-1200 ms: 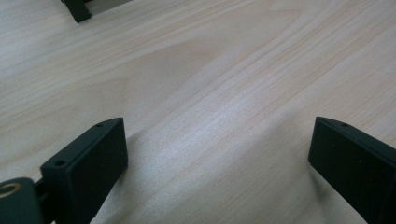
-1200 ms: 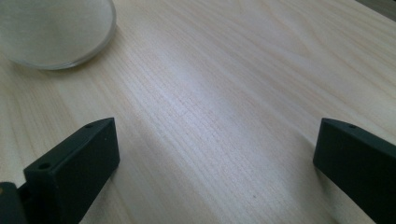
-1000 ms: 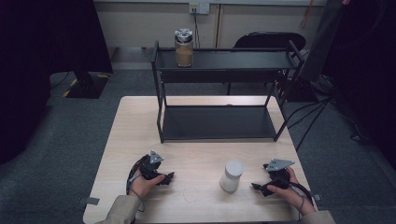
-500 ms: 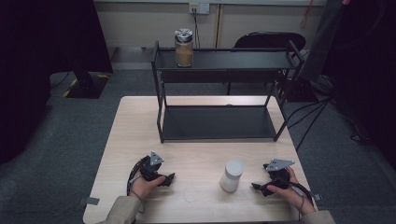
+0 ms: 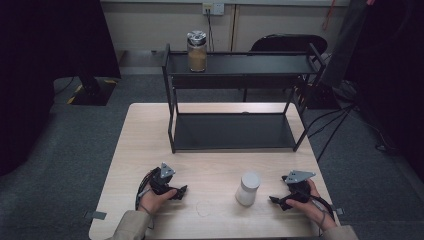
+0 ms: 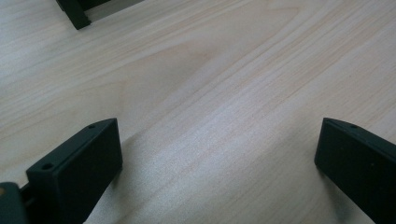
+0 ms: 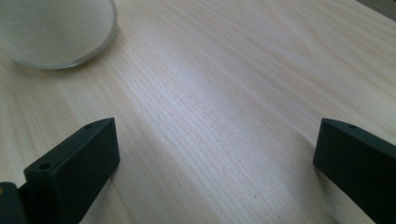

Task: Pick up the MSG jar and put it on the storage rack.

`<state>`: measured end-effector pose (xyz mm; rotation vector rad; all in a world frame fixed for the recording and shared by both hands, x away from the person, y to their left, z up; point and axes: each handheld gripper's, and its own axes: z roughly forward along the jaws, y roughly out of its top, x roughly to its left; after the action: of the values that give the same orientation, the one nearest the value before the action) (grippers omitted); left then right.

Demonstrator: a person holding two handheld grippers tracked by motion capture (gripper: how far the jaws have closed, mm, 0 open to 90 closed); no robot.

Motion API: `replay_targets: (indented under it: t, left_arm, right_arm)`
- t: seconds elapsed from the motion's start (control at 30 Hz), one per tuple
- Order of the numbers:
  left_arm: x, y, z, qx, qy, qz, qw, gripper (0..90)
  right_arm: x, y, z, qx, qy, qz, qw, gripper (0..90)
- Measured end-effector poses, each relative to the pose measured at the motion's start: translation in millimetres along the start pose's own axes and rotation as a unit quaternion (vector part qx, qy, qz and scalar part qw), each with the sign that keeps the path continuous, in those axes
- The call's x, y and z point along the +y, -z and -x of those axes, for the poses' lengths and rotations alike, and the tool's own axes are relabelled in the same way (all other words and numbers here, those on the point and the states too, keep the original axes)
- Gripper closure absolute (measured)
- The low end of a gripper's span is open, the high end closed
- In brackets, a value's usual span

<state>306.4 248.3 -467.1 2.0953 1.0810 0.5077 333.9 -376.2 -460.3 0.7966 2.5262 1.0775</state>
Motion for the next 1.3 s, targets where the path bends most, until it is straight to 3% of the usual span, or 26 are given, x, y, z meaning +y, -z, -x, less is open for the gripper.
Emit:
replay_targets:
  t: [0.3,0.5,0.83,1.3]
  left_arm:
    - [-0.1,0.1,0.0,0.0,-0.001,0.0,1.0,0.0]
    - [-0.4,-0.1,0.2,0.0,0.0,0.001,1.0,0.0]
    - [0.2,0.2,-0.1,0.001,-0.003,-0.001,1.0,0.0]
    - [-0.4,-0.1,0.2,0.0,0.0,0.001,1.0,0.0]
  right_arm:
    - [0.8,0.7,2.4,0.013,0.007,-0.001,0.9999,0.0]
    - [10.9,3.6,1.4,0.029,0.017,-0.006,0.9994,0.6]
    - [21.7,10.2,3.0,0.059,0.013,0.018,0.998,0.5]
    - [42.6,10.8,-1.1,0.11,0.034,0.035,0.9928,0.5]
